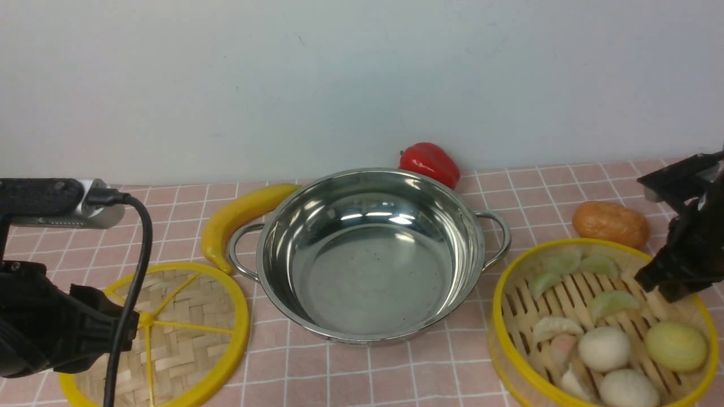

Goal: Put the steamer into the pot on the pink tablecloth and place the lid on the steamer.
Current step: 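Reach for and grasp the rim of the bamboo steamer holding the buns with the right gripper, then place the bamboo steamer basket of food into the steel pot with the right gripper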

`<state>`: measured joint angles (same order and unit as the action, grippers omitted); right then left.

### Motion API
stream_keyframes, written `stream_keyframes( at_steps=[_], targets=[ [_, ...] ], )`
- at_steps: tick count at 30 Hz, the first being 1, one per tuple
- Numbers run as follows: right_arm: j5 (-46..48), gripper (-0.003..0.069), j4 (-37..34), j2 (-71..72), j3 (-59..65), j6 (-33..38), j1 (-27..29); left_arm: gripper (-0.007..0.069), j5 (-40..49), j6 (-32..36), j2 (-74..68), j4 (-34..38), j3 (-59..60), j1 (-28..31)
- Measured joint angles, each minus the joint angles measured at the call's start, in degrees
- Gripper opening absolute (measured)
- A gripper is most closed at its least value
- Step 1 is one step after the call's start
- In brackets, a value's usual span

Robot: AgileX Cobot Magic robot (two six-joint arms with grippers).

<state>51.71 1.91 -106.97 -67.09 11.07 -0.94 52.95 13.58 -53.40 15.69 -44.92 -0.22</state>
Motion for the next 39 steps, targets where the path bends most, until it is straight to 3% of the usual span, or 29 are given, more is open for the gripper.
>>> stream_keyframes(
  at_steps=[8, 14, 24, 33, 39],
  targets=[
    [5.7, 0.0058, 1.9, 0.0, -0.4, -1.9, 0.0, 0.0243, 0.0, 0.1, 0.0, 0.0, 0.0, 0.0],
    [15.2, 0.0057, 2.8, 0.5, -0.4, -3.2, 0.0, 0.0243, 0.0, 0.4, 0.0, 0.0, 0.0, 0.0],
    [17.4, 0.0058, 3.7, 11.5, -0.3, -6.1, 0.0, 0.0243, 0.0, 0.5, 0.0, 0.0, 0.0, 0.0],
    [19.3, 0.0058, -4.3, 19.5, -1.6, -6.8, 0.0, 0.0243, 0.0, 0.5, 0.0, 0.0, 0.0, 0.0],
    [19.7, 0.0058, -12.3, 16.9, -11.1, -7.6, -1.7, 0.0243, 0.0, 0.7, 0.0, 0.0, 0.0, 0.0]
  ],
)
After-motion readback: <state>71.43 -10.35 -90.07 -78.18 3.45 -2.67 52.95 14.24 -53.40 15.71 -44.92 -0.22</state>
